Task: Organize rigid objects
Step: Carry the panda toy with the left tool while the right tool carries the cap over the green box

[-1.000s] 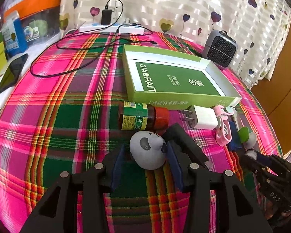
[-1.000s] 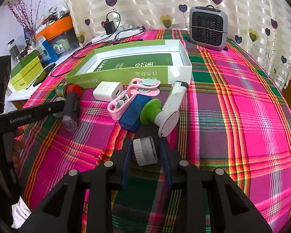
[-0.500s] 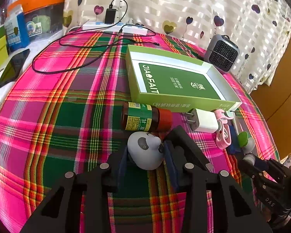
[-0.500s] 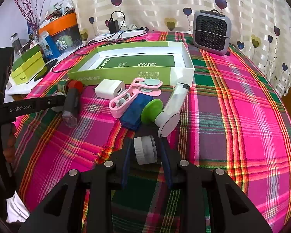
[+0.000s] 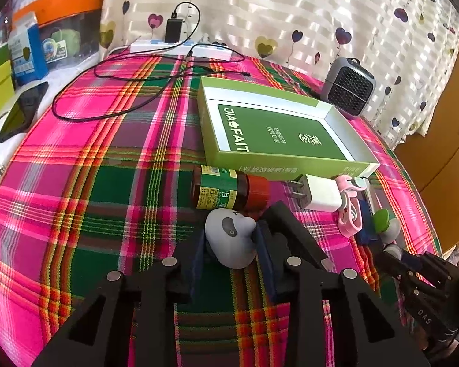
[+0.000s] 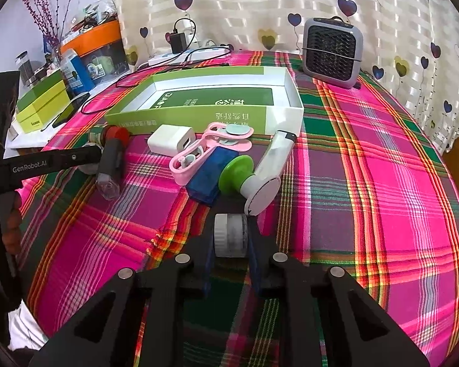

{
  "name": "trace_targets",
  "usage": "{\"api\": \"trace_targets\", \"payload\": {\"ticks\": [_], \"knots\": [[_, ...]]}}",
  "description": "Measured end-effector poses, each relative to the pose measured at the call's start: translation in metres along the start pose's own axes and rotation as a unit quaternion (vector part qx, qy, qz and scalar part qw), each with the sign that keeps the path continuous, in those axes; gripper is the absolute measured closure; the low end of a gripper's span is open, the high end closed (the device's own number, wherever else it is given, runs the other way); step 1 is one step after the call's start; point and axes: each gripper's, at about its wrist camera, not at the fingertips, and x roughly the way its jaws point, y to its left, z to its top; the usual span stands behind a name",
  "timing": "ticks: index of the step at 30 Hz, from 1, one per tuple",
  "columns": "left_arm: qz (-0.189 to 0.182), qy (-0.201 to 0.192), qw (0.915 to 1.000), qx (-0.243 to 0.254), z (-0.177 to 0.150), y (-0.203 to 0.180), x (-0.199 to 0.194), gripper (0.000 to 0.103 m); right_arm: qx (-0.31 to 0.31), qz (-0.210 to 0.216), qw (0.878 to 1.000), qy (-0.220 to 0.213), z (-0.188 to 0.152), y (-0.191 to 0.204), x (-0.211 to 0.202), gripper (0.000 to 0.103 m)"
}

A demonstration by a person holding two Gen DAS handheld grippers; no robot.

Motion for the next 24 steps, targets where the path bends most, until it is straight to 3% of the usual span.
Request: {"api": "trace_targets", "payload": {"ticks": [12,24], "knots": [[-0.003,-0.006,1.0000,-0.004,0.002,-0.001,-0.005,0.073,-0.003,0.014,1.000,-0.005,0.002,0.003,-0.005,0.084],[-0.013,-0.028,0.9993,0.018,0.016,-0.008,-0.034,0.073,-0.010,0.026,0.999,-0.028,0.028,0.005,-0.022,0.084]]}}
